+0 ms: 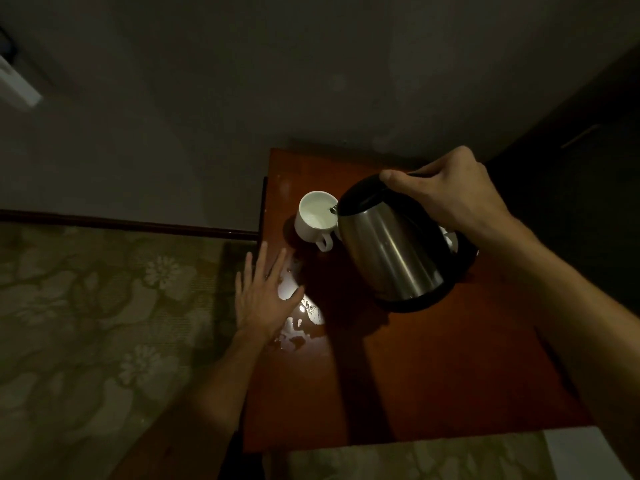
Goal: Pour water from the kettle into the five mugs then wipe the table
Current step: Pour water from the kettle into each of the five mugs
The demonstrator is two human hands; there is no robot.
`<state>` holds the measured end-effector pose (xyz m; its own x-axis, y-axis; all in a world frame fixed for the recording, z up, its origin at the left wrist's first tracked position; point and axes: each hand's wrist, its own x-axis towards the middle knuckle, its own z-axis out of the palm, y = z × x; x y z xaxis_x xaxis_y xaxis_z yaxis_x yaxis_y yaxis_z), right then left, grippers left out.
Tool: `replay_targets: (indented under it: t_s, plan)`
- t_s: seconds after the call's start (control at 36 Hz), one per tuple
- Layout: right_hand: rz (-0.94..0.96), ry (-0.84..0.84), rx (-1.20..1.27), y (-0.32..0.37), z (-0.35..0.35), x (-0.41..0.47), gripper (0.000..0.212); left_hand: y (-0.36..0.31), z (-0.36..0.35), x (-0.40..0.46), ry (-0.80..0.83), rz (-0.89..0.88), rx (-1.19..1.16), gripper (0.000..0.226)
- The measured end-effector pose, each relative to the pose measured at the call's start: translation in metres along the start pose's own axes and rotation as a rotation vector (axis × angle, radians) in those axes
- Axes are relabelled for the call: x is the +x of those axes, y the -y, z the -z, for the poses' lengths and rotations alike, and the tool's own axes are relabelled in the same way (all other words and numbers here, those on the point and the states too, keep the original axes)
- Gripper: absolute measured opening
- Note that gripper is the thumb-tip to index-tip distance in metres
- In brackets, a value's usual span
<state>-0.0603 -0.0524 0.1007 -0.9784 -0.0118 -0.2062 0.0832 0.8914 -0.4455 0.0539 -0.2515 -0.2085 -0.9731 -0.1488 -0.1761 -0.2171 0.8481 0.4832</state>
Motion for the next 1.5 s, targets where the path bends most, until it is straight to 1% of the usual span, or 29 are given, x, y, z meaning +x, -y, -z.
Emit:
replay_targets:
  t_s: [0.11, 0.31, 0.39, 0.47, 0.56, 0.64, 0.72, 0.81, 0.92, 1.06, 1.08, 1.14, 1.17, 1.25, 1.33, 1.39, 1.44, 1.5]
  plan:
    - [-0.010, -0.007, -0.009, 0.000, 0.003, 0.003, 0.050, 0.000, 0.001, 0.000, -0.002, -0.008, -0.059, 0.092]
    - [-0.041, -0.016, -0.013, -0.008, 0.002, 0.012, 0.070, -0.001, 0.003, 0.000, 0.009, -0.008, -0.093, 0.098]
    - [-0.041, -0.009, -0.006, -0.009, 0.002, 0.013, 0.085, 0.001, 0.003, 0.000, -0.005, -0.021, -0.131, 0.098]
    - [-0.033, -0.010, -0.009, -0.011, 0.001, 0.016, 0.074, 0.001, 0.004, 0.000, 0.009, -0.024, -0.148, 0.099]
    - [-0.032, -0.020, -0.014, -0.012, 0.001, 0.016, 0.075, 0.001, 0.006, 0.000, 0.018, -0.029, -0.172, 0.102]
    - [-0.014, -0.011, -0.012, -0.011, 0.001, 0.016, 0.064, 0.001, 0.008, 0.000, 0.039, -0.037, -0.179, 0.106]
    - [-0.012, -0.005, -0.003, -0.009, 0.002, 0.016, 0.065, 0.000, 0.009, 0.000, 0.054, -0.037, -0.167, 0.108]
    - [-0.018, 0.005, -0.012, -0.008, 0.002, 0.016, 0.066, 0.001, 0.009, -0.001, 0.034, -0.055, -0.169, 0.109]
    - [-0.002, 0.018, 0.003, -0.006, 0.002, 0.013, 0.086, 0.003, 0.009, 0.000, 0.055, -0.061, -0.159, 0.107]
    - [0.008, 0.023, 0.011, -0.008, 0.000, 0.012, 0.090, 0.014, 0.009, 0.000, 0.040, -0.131, -0.148, 0.104]
    - [0.011, 0.025, 0.020, -0.008, -0.001, 0.012, 0.096, 0.016, 0.008, 0.000, 0.031, -0.144, -0.140, 0.103]
    - [0.016, 0.025, 0.042, -0.010, -0.004, 0.013, 0.114, 0.019, 0.007, 0.000, 0.022, -0.152, -0.129, 0.102]
    - [0.011, 0.029, 0.037, -0.010, -0.004, 0.012, 0.116, 0.019, 0.006, 0.001, 0.021, -0.153, -0.128, 0.103]
    - [0.008, 0.026, 0.040, -0.011, -0.004, 0.014, 0.105, 0.018, 0.006, 0.000, 0.013, -0.151, -0.130, 0.104]
    - [0.003, 0.015, 0.022, -0.008, -0.005, 0.012, 0.079, 0.019, 0.006, -0.001, 0.000, -0.154, -0.147, 0.103]
    - [0.001, 0.011, 0.032, -0.007, -0.005, 0.012, 0.074, 0.019, 0.007, -0.001, 0.014, -0.158, -0.144, 0.104]
    - [-0.002, 0.000, 0.027, -0.004, -0.004, 0.010, 0.061, 0.017, 0.008, -0.001, 0.029, -0.158, -0.128, 0.104]
    - [-0.004, -0.005, 0.036, -0.002, -0.004, 0.010, 0.056, 0.017, 0.009, -0.001, 0.033, -0.153, -0.129, 0.105]
